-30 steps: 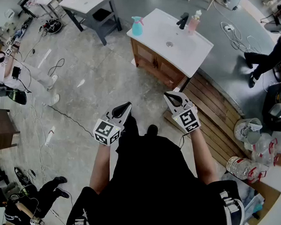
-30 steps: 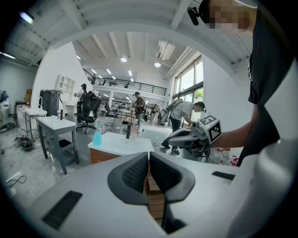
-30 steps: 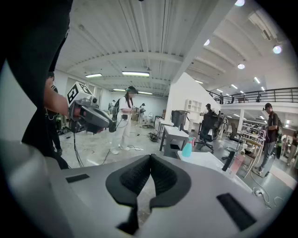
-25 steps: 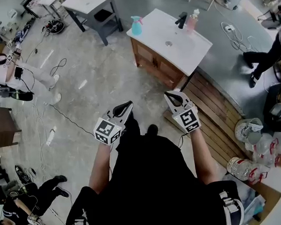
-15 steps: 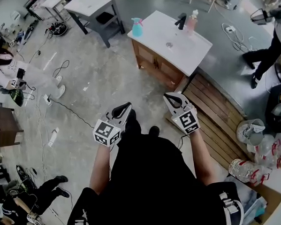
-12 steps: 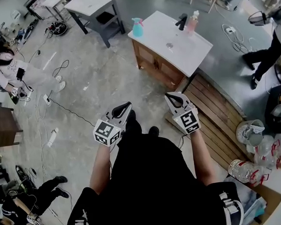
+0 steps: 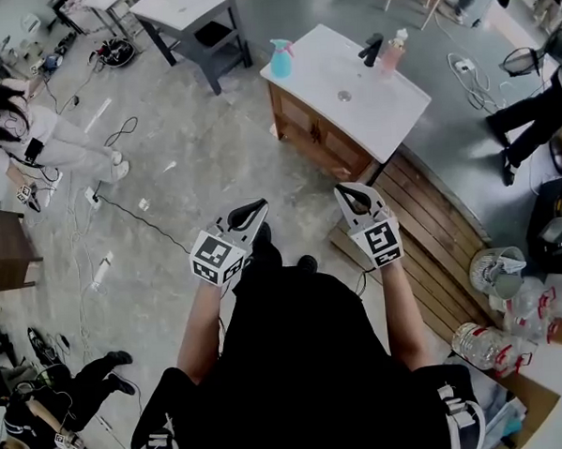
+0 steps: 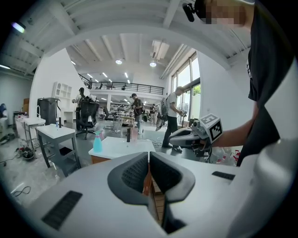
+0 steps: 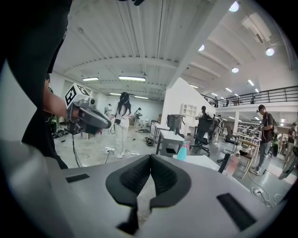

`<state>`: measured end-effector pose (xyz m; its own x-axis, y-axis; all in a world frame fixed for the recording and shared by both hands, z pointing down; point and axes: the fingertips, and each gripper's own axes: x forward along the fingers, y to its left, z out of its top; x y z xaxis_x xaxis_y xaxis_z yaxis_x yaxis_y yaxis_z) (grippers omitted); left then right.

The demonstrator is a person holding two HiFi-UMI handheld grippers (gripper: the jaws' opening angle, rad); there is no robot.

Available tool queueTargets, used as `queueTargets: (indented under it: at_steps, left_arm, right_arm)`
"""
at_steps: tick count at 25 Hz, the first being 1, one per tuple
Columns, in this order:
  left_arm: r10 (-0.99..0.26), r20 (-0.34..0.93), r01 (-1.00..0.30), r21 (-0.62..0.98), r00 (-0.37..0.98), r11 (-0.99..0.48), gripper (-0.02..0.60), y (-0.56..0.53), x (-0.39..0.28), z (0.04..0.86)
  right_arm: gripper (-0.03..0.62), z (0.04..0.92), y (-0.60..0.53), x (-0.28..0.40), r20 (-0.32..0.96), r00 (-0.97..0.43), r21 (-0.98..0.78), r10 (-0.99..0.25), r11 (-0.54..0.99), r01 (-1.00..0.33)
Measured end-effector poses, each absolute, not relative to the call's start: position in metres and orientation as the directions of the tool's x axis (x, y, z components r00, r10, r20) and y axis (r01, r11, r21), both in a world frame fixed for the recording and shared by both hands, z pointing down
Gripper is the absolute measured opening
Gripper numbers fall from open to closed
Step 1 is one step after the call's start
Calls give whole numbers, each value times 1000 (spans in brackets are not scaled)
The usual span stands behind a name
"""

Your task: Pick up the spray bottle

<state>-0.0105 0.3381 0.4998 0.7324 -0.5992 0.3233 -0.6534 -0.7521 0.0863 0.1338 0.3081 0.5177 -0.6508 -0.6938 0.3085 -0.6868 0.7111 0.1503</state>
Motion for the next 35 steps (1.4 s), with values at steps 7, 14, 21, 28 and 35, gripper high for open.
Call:
queueTargets:
  at_steps: [7, 14, 21, 28, 35]
  left_arm:
    - [-588, 317, -641, 92, 744, -762, 29, 312, -16, 496]
    - [-578, 310, -631, 102, 755, -769, 29, 288, -27, 495]
    - [-568, 307, -620, 108, 764, -777, 29, 268, -39, 496]
    - [-555, 309, -609, 114, 772, -785, 29, 246, -52, 497]
    - [-534, 308, -589, 119, 788, -800, 29, 220, -61, 496]
  right_arm:
    - [16, 514, 286, 134, 319, -628, 154, -710, 693, -704]
    - [16, 510, 265, 126, 325, -610, 164, -723, 678, -716]
    - [15, 514, 251, 118, 338, -593, 168, -731, 667, -726]
    - [16, 513, 230, 106, 343, -582, 169, -737, 658, -733]
    - [17, 512, 208, 94, 353, -567, 171, -745, 646, -744]
